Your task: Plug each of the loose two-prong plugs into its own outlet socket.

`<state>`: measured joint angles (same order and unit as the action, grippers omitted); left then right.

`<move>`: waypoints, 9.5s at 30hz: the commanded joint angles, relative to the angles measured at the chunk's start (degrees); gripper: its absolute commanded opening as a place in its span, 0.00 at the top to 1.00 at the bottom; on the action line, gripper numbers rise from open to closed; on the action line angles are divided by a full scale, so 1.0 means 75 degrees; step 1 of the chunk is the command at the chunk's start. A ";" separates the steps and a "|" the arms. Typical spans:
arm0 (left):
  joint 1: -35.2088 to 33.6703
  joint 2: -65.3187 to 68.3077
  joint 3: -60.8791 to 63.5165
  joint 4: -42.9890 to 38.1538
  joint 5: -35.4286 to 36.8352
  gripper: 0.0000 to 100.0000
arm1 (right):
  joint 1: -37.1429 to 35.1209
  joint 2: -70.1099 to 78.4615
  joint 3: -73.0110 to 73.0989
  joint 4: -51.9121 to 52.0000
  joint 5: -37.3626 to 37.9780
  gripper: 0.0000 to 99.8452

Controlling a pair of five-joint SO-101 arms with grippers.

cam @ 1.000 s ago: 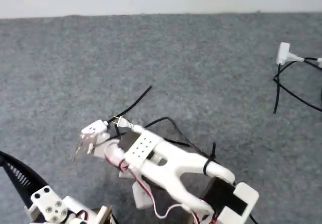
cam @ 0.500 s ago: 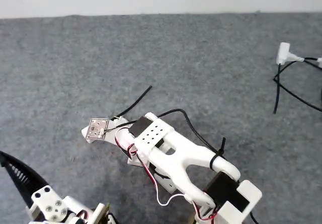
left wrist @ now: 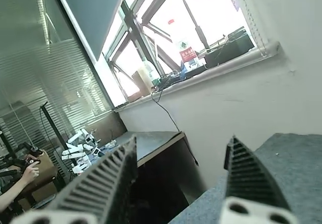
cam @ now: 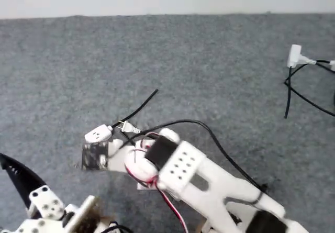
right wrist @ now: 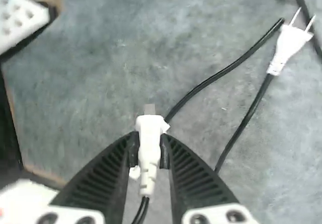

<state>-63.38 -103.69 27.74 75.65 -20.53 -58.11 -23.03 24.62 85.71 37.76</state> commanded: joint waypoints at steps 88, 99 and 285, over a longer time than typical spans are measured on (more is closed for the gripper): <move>0.0012 -0.0094 0.0826 -0.0903 0.0188 0.72 | 0.1366 -0.0311 0.2040 0.0053 0.7478 0.99; 0.0012 -0.0094 0.0815 -0.0926 0.0188 0.72 | 0.1131 -0.0322 0.3024 -0.0967 0.7432 0.99; 0.0023 -0.0082 0.0885 -0.0539 0.0785 0.72 | 0.0592 -0.0416 0.2743 -0.1448 0.4056 0.95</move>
<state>-63.30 -103.78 34.07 71.34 -15.60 -58.20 -25.58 55.30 68.57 69.93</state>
